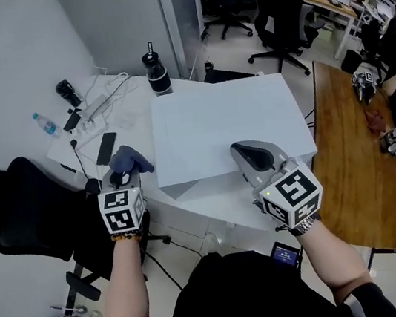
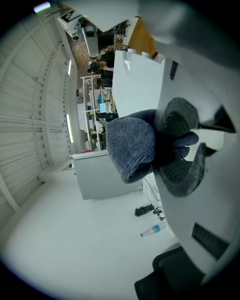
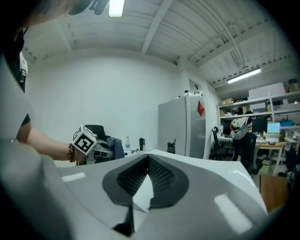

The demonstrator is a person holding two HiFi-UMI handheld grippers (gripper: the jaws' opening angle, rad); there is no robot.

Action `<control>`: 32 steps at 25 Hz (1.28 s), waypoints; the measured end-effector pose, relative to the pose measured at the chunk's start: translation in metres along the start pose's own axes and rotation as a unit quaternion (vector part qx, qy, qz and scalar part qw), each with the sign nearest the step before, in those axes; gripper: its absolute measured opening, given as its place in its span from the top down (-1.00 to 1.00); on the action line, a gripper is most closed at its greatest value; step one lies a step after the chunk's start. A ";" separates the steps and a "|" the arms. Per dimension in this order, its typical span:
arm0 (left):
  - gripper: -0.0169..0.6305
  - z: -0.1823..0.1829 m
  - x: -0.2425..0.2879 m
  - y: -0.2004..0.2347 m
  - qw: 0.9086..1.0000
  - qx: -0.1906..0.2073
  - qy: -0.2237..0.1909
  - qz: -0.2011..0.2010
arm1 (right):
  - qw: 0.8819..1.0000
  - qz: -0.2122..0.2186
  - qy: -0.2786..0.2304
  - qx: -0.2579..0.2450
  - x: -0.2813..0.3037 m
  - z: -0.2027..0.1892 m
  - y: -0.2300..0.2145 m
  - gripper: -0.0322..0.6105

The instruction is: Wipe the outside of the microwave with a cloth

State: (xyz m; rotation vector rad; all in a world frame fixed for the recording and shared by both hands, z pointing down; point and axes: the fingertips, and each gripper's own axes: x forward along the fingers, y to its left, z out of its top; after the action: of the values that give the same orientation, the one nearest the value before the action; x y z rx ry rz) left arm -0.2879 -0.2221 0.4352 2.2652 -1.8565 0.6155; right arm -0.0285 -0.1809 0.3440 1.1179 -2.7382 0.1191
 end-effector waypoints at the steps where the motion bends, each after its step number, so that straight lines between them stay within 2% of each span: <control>1: 0.64 0.002 -0.012 -0.006 1.000 0.000 -0.004 0.005 | 1.000 0.002 -0.001 0.001 -0.009 -0.001 0.001 0.89; 6: 0.64 0.016 -0.068 -0.041 0.999 0.004 -0.028 0.018 | 1.000 0.007 -0.004 0.004 -0.052 -0.008 0.010 0.89; 10: 0.64 0.026 -0.102 -0.084 0.999 0.009 -0.046 0.006 | 1.000 0.013 -0.004 0.005 -0.085 -0.015 0.018 0.90; 16: 0.64 0.042 -0.135 -0.171 0.996 0.013 -0.069 -0.060 | 1.000 0.015 -0.009 0.000 -0.130 -0.020 0.031 0.90; 22: 0.64 0.050 -0.157 -0.257 0.987 0.007 -0.079 -0.141 | 1.000 0.005 -0.012 -0.004 -0.168 -0.025 0.038 0.90; 27: 0.64 0.054 -0.170 -0.300 0.979 -0.003 -0.084 -0.184 | 1.000 -0.003 -0.015 -0.014 -0.187 -0.026 0.044 0.90; 32: 0.64 0.049 -0.177 -0.326 0.976 -0.002 -0.080 -0.204 | 1.000 -0.007 -0.018 -0.017 -0.201 -0.031 0.047 0.90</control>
State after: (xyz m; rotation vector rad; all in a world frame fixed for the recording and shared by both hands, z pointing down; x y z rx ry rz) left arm 0.0105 -0.0071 0.3659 2.6499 -1.3754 0.3727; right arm 0.0834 -0.0053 0.3342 1.1397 -2.7535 0.0490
